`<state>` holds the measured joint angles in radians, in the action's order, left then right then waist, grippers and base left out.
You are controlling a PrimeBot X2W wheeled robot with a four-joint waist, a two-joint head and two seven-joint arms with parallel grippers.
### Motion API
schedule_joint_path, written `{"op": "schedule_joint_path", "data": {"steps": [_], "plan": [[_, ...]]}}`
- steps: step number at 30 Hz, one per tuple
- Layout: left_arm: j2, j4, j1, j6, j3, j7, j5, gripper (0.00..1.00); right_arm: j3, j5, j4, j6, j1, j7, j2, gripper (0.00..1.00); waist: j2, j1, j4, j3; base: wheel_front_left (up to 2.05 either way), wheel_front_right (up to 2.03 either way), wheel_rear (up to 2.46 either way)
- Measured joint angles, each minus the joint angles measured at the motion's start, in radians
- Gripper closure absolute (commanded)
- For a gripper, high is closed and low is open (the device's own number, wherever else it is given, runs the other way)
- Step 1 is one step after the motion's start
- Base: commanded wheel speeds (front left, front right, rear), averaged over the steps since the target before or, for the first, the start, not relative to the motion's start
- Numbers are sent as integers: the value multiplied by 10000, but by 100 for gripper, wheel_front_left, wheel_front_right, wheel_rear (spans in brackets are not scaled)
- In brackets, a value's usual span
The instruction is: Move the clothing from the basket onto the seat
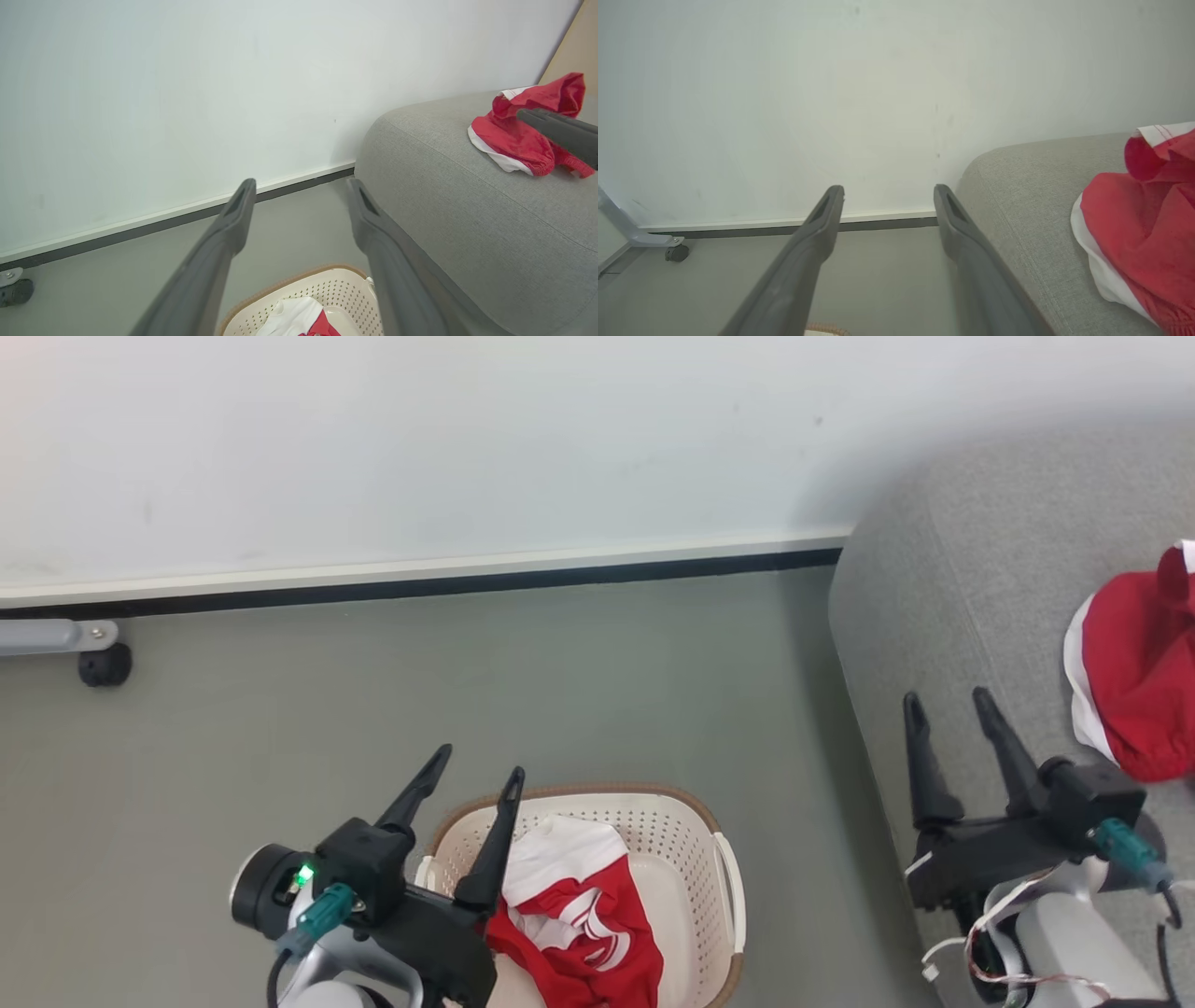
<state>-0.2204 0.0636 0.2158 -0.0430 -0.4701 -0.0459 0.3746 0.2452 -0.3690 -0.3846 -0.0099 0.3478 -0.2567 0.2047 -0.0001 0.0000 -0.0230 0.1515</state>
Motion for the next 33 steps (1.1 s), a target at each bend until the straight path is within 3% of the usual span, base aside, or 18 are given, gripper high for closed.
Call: {"op": "schedule_joint_path", "data": {"steps": [12, 33], "plan": [[-136, 366, -627, -380, 823, -265, 207, 0, 418, 104, 399, -167, -1017, 0, -426, 0, 0, -1, 417, -568, 0, 0, 0], [-86, 619, -1854, -727, 2084, -640, 552, 0, 341, 309, 978, -518, -2093, 100, -194, 0, 1, 0, 429, -1258, 0, 0, 0]]}}
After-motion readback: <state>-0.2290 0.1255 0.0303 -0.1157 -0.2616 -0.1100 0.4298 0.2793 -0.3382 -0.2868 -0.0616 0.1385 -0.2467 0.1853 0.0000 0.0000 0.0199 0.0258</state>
